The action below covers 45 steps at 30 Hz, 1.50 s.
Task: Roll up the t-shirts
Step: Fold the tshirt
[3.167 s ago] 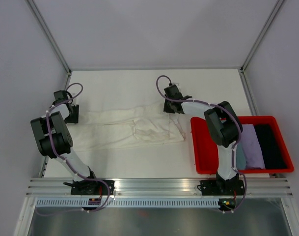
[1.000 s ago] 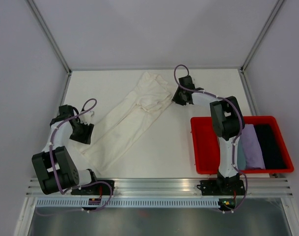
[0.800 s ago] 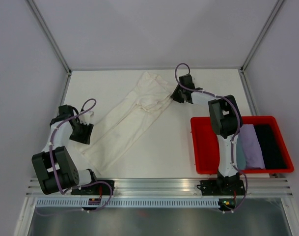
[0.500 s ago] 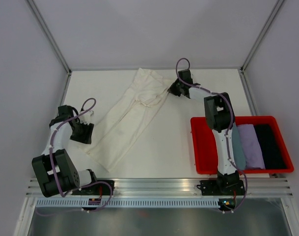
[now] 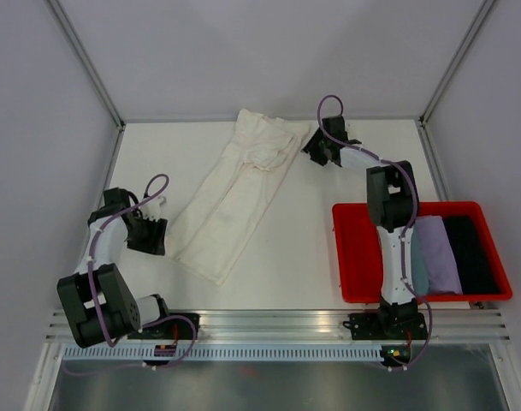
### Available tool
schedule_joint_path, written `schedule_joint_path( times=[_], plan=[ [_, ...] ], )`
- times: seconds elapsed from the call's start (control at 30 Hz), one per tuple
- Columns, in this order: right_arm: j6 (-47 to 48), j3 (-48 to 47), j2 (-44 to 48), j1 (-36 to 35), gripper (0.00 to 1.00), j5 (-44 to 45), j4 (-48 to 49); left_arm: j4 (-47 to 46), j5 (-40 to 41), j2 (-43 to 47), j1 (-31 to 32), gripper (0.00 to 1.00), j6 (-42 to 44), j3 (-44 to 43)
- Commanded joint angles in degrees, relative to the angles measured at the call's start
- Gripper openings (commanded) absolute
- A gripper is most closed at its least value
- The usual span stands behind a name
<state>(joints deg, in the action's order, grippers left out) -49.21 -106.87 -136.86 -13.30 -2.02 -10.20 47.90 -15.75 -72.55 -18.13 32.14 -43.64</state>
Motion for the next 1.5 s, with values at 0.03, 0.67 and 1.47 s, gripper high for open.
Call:
schedule_joint_path(
  times=[0.03,0.67,1.47],
  plan=[
    [4.0,20.4,20.3,-1.6,0.53,4.0,5.0,-0.1,-2.4,3.3,0.1,0.58,-2.2,-0.7],
    [54.0,41.4,35.4,-65.6,0.60,13.7,7.1,1.0,8.8,18.6,0.0,0.63,-3.1,6.0],
    [55.9,36.4,21.2,-62.3,0.12,7.7,3.8,2.5,7.1,13.9,0.0,0.64,-2.7,1.4]
  ],
)
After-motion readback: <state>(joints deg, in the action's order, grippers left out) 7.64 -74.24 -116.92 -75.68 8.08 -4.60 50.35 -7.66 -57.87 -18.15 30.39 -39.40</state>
